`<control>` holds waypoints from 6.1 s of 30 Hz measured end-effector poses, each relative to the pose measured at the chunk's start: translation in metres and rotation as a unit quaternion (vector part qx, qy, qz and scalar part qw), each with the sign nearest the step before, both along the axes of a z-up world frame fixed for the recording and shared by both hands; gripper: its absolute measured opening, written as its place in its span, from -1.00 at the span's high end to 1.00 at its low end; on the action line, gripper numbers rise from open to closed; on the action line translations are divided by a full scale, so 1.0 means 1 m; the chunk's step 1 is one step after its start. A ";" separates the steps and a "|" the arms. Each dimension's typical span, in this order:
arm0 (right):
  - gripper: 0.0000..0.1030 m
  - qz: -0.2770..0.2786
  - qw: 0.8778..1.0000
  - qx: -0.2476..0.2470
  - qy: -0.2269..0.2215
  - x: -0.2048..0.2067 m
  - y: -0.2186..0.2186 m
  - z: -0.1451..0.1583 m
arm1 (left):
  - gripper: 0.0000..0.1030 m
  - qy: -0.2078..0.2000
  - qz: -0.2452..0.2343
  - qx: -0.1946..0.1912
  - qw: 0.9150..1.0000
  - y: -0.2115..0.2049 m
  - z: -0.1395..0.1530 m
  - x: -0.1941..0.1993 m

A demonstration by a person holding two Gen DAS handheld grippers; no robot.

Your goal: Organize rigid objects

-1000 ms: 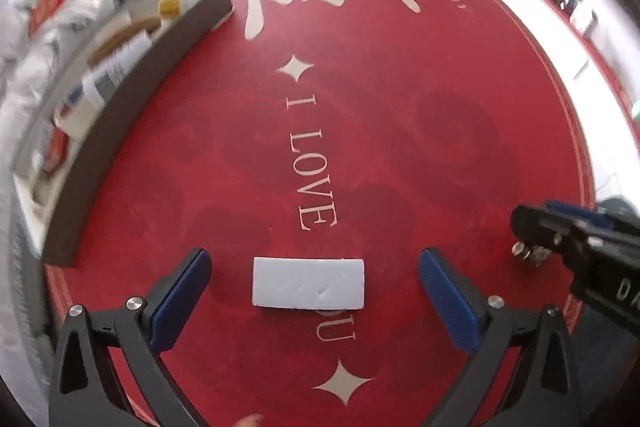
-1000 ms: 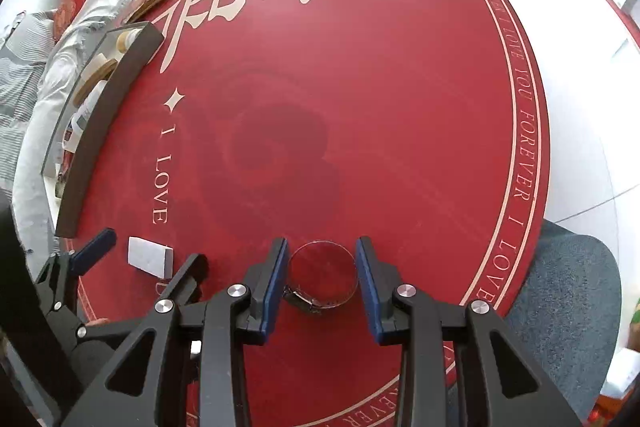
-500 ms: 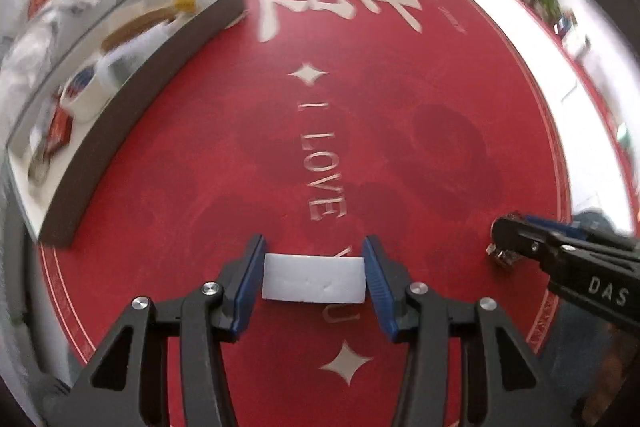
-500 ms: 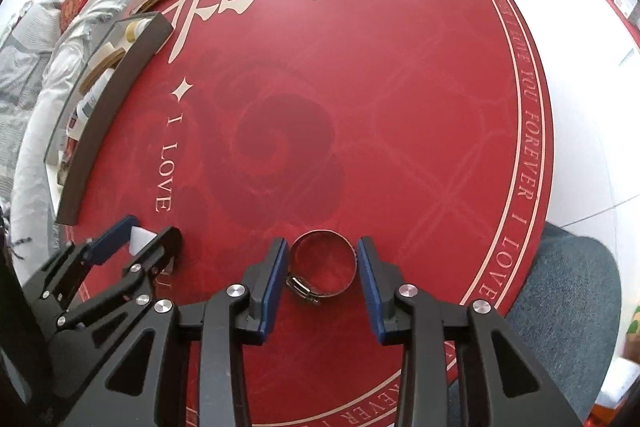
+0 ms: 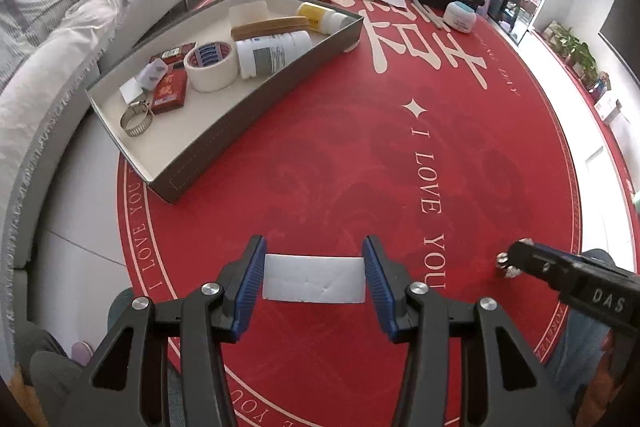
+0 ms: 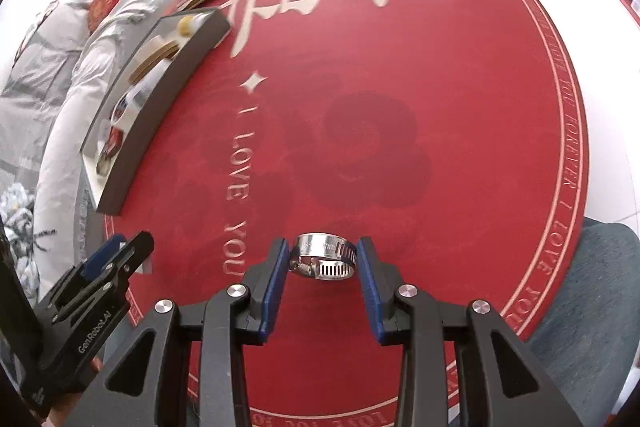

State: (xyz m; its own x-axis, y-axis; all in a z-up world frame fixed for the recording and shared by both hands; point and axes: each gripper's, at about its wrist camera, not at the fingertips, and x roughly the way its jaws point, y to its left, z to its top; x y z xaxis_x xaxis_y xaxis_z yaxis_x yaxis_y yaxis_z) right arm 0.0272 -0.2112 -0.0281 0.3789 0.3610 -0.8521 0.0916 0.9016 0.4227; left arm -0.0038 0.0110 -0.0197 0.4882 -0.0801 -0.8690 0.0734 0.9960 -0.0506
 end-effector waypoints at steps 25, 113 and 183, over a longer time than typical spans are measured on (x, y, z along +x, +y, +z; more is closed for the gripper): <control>0.29 0.015 1.000 -0.017 0.007 -0.003 0.017 -0.002 | -0.03 0.005 -0.002 -0.013 1.000 0.004 -0.003 -0.007; 0.11 0.132 0.985 -0.033 -0.105 0.155 0.132 0.127 | -0.03 -0.039 0.140 -0.016 0.989 0.116 0.079 0.134; -1.00 0.222 0.966 -0.131 0.009 0.222 0.225 0.086 | -0.99 0.107 0.212 -0.024 0.971 0.165 0.017 0.158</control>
